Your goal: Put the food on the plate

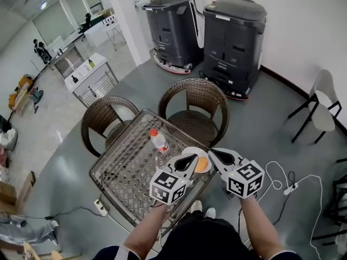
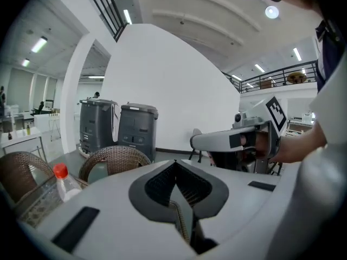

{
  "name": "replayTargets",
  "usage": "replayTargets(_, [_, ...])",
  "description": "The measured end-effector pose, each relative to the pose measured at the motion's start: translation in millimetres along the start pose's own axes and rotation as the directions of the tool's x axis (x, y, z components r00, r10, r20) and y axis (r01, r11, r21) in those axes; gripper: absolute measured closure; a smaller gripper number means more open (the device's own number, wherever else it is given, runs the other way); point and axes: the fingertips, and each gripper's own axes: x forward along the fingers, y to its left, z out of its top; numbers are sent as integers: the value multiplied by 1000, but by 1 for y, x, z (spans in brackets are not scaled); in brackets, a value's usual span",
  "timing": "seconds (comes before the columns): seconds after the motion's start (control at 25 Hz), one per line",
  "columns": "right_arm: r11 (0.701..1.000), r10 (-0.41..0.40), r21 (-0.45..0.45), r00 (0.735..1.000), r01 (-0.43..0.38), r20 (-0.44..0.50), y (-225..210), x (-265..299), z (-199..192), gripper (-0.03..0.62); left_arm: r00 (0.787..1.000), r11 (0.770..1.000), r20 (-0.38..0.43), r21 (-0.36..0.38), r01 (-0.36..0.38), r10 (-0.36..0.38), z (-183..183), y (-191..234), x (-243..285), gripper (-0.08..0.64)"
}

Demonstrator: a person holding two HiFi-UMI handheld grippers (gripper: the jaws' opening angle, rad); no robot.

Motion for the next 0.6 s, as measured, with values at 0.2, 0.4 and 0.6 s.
replayTargets(0.2, [999,1,-34,1000,0,30,5,0,22,589,999,1000,45,16,10,-11,32,-4,-11,551])
replayTargets(0.4, [997,17,-74,998,-12,61,8,-10,35,589,996,999,79,16,33,-34,46,-13,-18,551])
replayTargets(0.6, [995,32,-101,995,-22,97,17,-16,49,589,994,998,93,24,54,-56,54,-21,-24,551])
